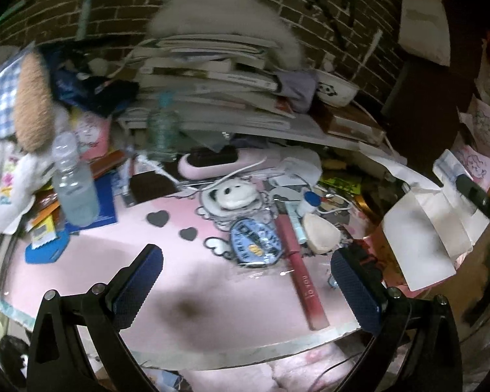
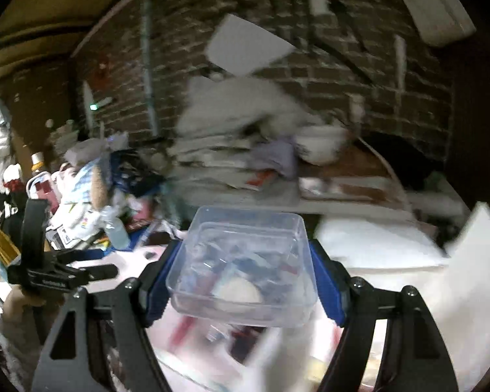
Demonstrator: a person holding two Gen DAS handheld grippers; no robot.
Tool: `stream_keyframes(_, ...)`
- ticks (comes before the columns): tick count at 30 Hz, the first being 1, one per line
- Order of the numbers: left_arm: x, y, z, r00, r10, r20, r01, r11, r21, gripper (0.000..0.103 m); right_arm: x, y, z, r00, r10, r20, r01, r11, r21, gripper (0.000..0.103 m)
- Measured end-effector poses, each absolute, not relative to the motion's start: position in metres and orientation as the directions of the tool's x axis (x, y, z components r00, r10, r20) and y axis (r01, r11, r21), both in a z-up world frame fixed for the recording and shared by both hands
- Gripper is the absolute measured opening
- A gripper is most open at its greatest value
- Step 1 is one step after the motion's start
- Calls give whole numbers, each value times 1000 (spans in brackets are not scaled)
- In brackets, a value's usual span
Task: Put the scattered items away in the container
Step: 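Lift and carry the clear container into the white box, then open the right gripper to release the container and withdraw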
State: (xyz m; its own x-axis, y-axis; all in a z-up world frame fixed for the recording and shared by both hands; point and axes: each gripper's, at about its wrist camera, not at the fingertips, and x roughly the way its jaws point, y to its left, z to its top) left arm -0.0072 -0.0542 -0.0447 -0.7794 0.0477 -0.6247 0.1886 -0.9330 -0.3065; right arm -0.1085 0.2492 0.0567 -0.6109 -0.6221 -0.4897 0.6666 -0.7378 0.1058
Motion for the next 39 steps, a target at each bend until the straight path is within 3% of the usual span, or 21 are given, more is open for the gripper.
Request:
stream_keyframes(8,-30,-34,-44,-775,93,-625,137,-941,-310,103,-157,310,44,-517,-515,-684,578,-800,165,73)
stream_keyframes(18,-45,-22,-46,-762,124,-636,101,-947,-305,103,-176,278,-5,-410,-316,-856,625,-781,-11,73)
stream_keyframes(33,-62,-36,-88,-695,108,-711,142,-949,-283,102,-179,265,-6,-484,-254,-837,614,-780,-118,74)
stream_keyframes(35,-67,-36,-93,-686,92,-722,151,-953,-264,102,-179,264,-3,-495,-264,-828,615,-779,-120,83)
stream_keyframes(39,-77,-39,-99,-682,66,-728,151,-962,-229,101,-174,260,7,-541,-290,-790,616,-776,-136,85)
